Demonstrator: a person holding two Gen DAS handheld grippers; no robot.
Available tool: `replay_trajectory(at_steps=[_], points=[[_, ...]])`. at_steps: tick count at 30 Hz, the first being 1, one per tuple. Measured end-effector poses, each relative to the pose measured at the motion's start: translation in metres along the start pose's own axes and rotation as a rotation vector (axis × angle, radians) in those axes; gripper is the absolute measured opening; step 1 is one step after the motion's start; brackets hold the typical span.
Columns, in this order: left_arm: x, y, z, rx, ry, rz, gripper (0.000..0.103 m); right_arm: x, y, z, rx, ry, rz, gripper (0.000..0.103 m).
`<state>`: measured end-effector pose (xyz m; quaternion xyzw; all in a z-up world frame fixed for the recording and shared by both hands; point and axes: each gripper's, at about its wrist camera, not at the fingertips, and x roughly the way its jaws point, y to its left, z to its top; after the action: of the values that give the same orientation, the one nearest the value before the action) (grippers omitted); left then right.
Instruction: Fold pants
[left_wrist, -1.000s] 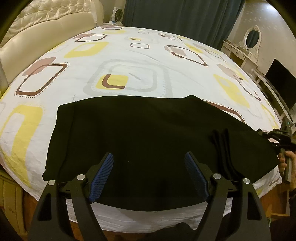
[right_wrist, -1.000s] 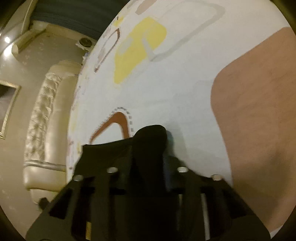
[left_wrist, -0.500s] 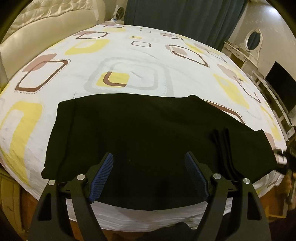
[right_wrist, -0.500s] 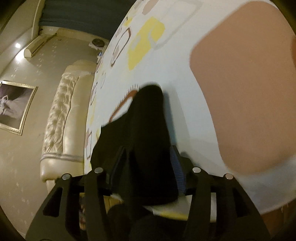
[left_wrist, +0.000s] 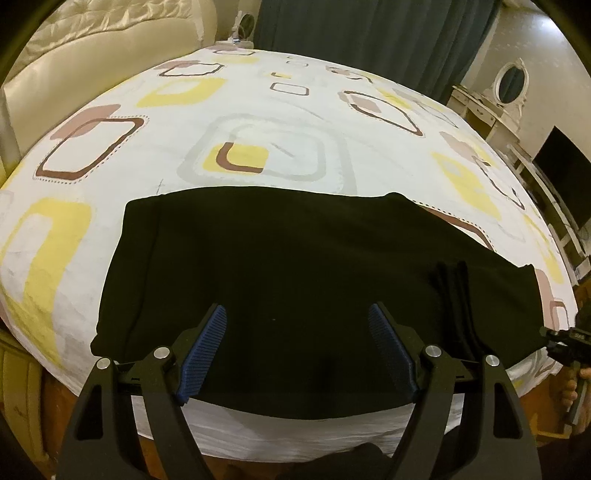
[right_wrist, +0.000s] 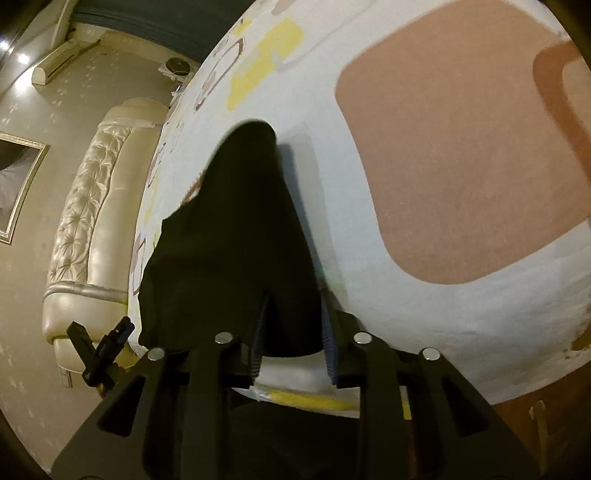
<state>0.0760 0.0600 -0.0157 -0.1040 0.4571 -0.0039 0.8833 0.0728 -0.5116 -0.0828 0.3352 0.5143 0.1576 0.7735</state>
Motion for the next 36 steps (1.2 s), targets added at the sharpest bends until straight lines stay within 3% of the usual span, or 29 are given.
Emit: replay_trajectory(at_steps=[2,4,6,9,14,17,21,27,29,33,36], points=[[-0.001,0.004,0.001,-0.019,-0.001,-0.011,0.078,-0.023,0.018,0.003,-0.027,-0.090,-0.017,0.030],[0.000,0.007,0.002,-0.040,0.004,-0.023,0.078,-0.033,0.034,0.005,-0.037,-0.127,0.046,0.038],[0.001,0.009,0.002,-0.047,0.012,-0.028,0.078,-0.028,0.051,0.004,-0.046,-0.117,0.108,0.053],[-0.001,0.009,0.002,-0.038,0.010,-0.025,0.078,-0.004,0.064,-0.003,-0.063,-0.051,0.161,0.053],[-0.007,0.025,0.006,-0.082,0.012,-0.072,0.078,0.042,0.051,-0.014,-0.055,0.050,0.058,0.052],[-0.008,0.048,0.011,-0.156,0.025,-0.128,0.078,0.044,0.051,-0.017,-0.059,0.048,0.061,0.052],[-0.011,0.102,0.015,-0.274,0.027,-0.149,0.078,0.043,0.053,-0.019,-0.081,0.049,0.039,0.053],[0.000,0.171,0.005,-0.367,0.073,-0.200,0.078,0.046,0.056,-0.020,-0.083,0.043,0.044,0.058],[0.011,0.189,0.000,-0.418,0.105,-0.253,0.071,0.047,0.058,-0.021,-0.087,0.038,0.046,0.060],[0.029,0.198,-0.003,-0.458,0.137,-0.372,0.067,0.046,0.059,-0.023,-0.102,0.029,0.041,0.067],[0.037,0.191,0.003,-0.433,0.142,-0.390,0.067,0.047,0.063,-0.023,-0.110,0.025,0.037,0.072]])
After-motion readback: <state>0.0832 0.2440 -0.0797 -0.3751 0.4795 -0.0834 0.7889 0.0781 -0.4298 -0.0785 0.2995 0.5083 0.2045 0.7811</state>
